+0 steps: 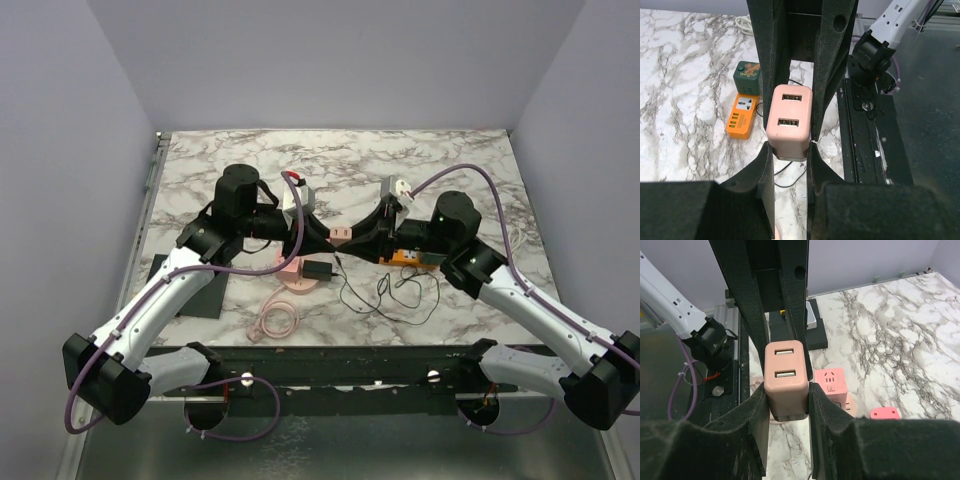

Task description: Insert the plug

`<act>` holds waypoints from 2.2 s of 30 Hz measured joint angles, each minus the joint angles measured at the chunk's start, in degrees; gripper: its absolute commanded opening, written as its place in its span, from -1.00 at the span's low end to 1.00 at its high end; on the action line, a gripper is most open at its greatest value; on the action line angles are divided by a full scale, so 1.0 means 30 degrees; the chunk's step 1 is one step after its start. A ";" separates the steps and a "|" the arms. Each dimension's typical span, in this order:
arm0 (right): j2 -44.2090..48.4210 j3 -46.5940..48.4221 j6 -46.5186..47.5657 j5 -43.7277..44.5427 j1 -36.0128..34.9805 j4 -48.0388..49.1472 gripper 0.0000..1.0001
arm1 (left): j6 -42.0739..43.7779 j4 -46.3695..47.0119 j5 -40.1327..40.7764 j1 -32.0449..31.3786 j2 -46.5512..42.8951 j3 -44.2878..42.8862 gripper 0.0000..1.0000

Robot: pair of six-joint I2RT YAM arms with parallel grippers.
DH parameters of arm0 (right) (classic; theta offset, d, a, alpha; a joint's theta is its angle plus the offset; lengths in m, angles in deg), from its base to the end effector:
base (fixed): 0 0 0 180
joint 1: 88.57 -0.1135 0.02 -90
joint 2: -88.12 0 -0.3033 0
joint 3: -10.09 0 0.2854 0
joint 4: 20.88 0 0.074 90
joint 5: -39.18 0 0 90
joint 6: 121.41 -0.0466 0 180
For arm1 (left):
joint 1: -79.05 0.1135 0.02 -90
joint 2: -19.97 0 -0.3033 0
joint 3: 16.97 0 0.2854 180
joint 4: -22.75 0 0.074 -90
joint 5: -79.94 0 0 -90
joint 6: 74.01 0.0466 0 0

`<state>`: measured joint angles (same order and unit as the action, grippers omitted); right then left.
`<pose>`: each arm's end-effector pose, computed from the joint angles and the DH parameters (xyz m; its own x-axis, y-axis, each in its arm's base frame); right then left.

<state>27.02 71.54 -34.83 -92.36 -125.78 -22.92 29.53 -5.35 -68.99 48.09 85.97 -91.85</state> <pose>0.1945 0.1865 0.3776 -0.0819 -0.0062 -0.9966 -0.9774 0.1960 0.0792 0.2120 -0.1737 0.4024 -0.0499 0.1708 -0.9840 0.9985 -0.0139 -0.0531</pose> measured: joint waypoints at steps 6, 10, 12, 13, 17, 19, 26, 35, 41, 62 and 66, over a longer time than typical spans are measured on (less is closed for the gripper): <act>-0.0780 0.2572 0.1457 -0.0386 -0.0007 -0.3934 0.41 | 0.0714 0.0153 0.0226 -0.0102 -0.0095 0.0146 -1.00; -0.1953 0.5996 0.3993 -0.0335 -0.0007 -0.8138 0.50 | 0.1180 0.0022 0.0947 -0.0102 -0.0095 0.0517 -1.00; -0.2696 0.8007 0.5537 -0.0262 -0.0007 -1.0571 0.49 | 0.1399 -0.0051 0.1392 -0.0102 -0.0058 0.0663 -1.00; -0.3038 0.8801 0.6171 -0.0219 -0.0007 -1.1621 0.49 | 0.1661 -0.0153 0.1639 -0.0131 0.0015 0.0714 -1.00; -0.4328 1.0739 0.8189 0.0299 -0.0007 -1.5030 0.45 | 0.2820 -0.0867 0.2237 -0.0138 0.0670 0.0656 -1.00; -0.4845 1.0907 0.8823 0.0474 -0.0007 -1.6145 0.44 | 0.3315 -0.1494 0.2375 -0.0197 0.1290 0.0430 -1.00; -0.5872 1.0921 0.9821 0.0561 -0.0029 -1.8127 0.32 | 0.4903 -0.3271 0.2528 -0.0437 0.2878 -0.0554 -1.00; -0.5996 0.9938 1.0331 0.1581 -0.0663 -1.7333 -0.02 | 0.5610 -0.3934 0.2390 -0.0729 0.3577 -0.1413 -1.00; -0.5996 0.9369 1.0426 0.1909 -0.0729 -1.6466 -0.40 | 0.5814 -0.4240 0.2149 -0.0765 0.3555 -0.1413 -1.00; -0.5741 0.8255 1.0193 0.1508 -0.0823 -1.4761 -0.99 | 0.6215 -0.4488 0.2280 -0.0925 0.3075 -0.1413 0.95; -0.5676 0.8153 1.0834 0.2922 -0.0809 -1.5285 -0.99 | 0.6331 -0.4364 0.2805 -0.0984 0.2761 -0.1195 0.98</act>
<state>9.99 96.00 -2.32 -83.59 -128.20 -68.78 48.52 -18.44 -60.58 45.14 94.25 -95.43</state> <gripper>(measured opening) 0.314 0.977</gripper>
